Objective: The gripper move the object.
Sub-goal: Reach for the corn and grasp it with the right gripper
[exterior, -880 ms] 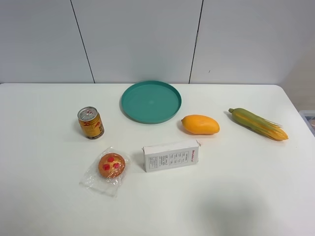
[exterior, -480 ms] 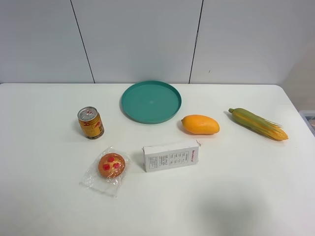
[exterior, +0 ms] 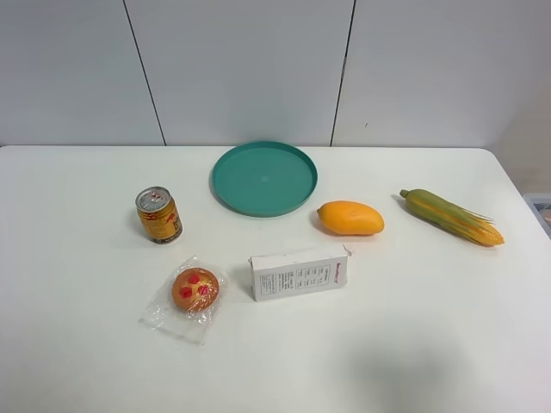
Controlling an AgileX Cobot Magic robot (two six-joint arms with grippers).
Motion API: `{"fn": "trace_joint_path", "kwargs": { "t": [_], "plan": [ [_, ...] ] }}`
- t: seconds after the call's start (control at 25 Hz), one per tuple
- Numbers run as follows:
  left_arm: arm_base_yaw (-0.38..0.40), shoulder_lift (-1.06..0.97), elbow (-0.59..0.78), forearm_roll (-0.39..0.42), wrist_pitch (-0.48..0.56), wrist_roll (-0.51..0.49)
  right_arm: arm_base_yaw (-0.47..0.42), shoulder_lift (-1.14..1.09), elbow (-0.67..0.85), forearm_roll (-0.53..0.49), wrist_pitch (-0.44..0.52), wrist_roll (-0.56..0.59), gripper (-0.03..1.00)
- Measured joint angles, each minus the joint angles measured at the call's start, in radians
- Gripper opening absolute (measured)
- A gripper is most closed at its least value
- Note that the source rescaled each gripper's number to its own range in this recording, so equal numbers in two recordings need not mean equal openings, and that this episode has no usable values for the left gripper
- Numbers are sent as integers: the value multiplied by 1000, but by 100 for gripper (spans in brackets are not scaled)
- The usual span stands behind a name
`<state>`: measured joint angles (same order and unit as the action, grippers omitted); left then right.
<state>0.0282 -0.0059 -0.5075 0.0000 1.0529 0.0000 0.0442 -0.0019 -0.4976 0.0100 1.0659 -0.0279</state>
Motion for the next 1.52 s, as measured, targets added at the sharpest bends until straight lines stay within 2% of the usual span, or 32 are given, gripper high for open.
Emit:
{"fn": "trace_joint_path", "kwargs": {
  "t": [0.2, 0.48, 0.68, 0.8, 1.0, 1.08, 1.52],
  "plan": [
    [0, 0, 0, 0, 0, 0, 0, 3, 0, 6, 0, -2, 100],
    [0, 0, 0, 0, 0, 0, 0, 132, -2, 84, 3, -98, 100],
    [0, 0, 0, 0, 0, 0, 0, 258, -92, 101, 5, -145, 100],
    [0, 0, 0, 0, 0, 0, 0, 346, -186, 69, 26, -160, 100],
    [0, 0, 0, 0, 0, 0, 1, 501, -347, -47, 137, -224, 100],
    [0, 0, 0, 0, 0, 0, 12, 548, -386, -76, 144, -240, 100],
    [0, 0, 0, 0, 0, 0, 20, 711, -409, -78, 146, -347, 100]
  ]
}}
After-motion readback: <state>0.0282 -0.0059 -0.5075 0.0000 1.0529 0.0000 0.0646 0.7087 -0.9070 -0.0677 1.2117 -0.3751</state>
